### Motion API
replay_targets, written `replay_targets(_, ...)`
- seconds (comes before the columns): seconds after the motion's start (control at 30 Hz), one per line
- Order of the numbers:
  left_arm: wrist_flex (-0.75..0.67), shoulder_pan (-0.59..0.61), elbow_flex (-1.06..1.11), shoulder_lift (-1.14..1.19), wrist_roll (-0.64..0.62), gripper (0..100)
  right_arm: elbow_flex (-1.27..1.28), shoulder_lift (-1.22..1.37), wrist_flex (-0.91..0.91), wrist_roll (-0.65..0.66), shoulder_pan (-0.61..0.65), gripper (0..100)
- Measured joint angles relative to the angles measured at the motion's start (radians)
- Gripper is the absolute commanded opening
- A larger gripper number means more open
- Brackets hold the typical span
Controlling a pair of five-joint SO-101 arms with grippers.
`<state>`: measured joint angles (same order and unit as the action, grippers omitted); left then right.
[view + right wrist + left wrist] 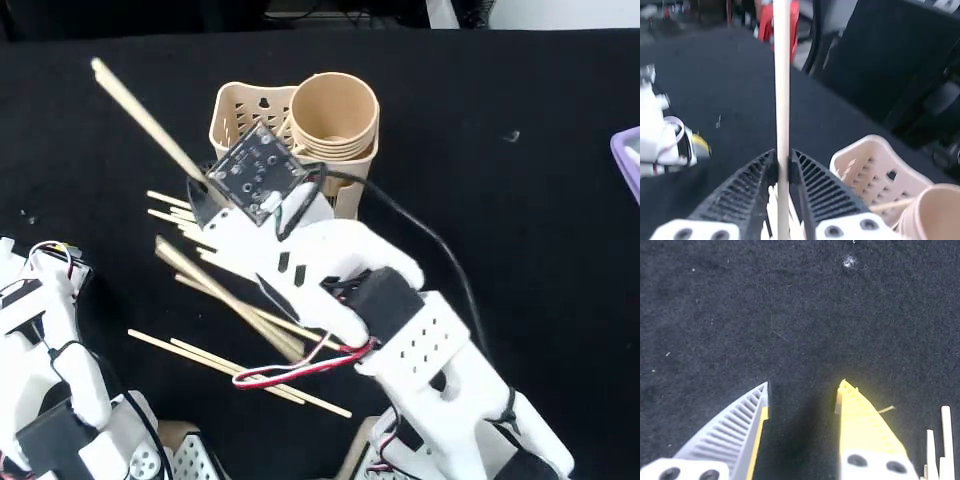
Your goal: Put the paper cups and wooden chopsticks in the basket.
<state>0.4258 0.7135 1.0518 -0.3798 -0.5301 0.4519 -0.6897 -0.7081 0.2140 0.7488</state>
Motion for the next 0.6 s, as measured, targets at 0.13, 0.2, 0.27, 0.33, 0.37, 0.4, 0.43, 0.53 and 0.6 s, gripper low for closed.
replay_targets(0.13,0.000,0.000,0.000,0.000,0.000,22,-0.066,0.000,0.011,-0.003,-0.009,1.1)
replay_targets(0.2,0.000,0.000,0.000,0.000,0.000,22,-0.081,0.000,0.057,-0.005,-0.044,1.1)
replay_targets(0.27,0.000,0.000,0.000,0.000,0.000,22,-0.081,0.000,0.140,-0.012,-0.098,1.1)
replay_targets(0.33,0.000,0.000,0.000,0.000,0.000,22,-0.072,0.000,0.252,-0.058,-0.144,1.1)
replay_targets(0.37,0.000,0.000,0.000,0.000,0.000,22,-0.054,-0.002,0.318,-0.091,-0.163,1.1)
replay_targets(0.4,0.000,0.000,0.000,0.000,0.000,22,-0.029,-0.002,0.388,-0.127,-0.180,1.1)
replay_targets(0.43,0.000,0.000,0.000,0.000,0.000,22,0.000,0.003,0.459,-0.161,-0.192,1.2)
replay_targets(0.53,0.000,0.000,0.000,0.000,0.000,22,0.057,0.064,0.649,-0.227,-0.227,1.5)
replay_targets(0.6,0.000,0.000,0.000,0.000,0.000,22,0.061,0.129,0.721,-0.239,-0.230,1.5)
